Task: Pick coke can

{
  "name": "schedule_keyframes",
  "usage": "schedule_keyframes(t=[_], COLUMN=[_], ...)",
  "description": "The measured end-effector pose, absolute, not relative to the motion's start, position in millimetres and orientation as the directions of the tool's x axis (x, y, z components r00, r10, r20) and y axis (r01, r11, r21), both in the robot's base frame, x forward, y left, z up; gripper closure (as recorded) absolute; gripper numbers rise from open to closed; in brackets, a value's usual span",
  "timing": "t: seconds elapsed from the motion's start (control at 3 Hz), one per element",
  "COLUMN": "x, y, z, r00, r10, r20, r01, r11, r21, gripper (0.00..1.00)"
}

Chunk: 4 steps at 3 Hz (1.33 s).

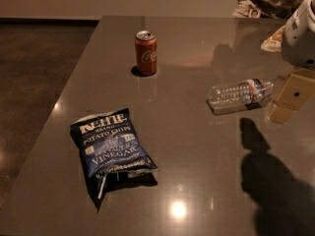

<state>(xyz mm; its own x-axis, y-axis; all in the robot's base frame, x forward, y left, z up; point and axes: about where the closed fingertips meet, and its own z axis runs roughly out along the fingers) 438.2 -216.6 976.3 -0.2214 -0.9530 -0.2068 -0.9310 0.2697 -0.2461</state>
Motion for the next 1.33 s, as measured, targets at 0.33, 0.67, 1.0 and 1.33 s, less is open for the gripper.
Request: schedule_keyframes(t=[0.33, 0.67, 1.0, 1.33], x=[438.2, 452.4, 477.9, 510.9], y=[-216.6, -209.0, -194.8, -177.9], z=[976.4, 972.1, 959.1, 948.1], r00=[-0.221, -0.228, -0.241, -0.273], r10=[-0.953, -0.947, -0.941, -0.921], r20=[-0.207, -0.224, -0.236, -0.277], r01=[-0.931, -0.929, -0.928, -0.923], r11=[0.270, 0.281, 0.295, 0.332], r21=[-0.246, -0.239, -0.227, -0.193], gripper=[0.00, 0.00, 0.00, 0.00])
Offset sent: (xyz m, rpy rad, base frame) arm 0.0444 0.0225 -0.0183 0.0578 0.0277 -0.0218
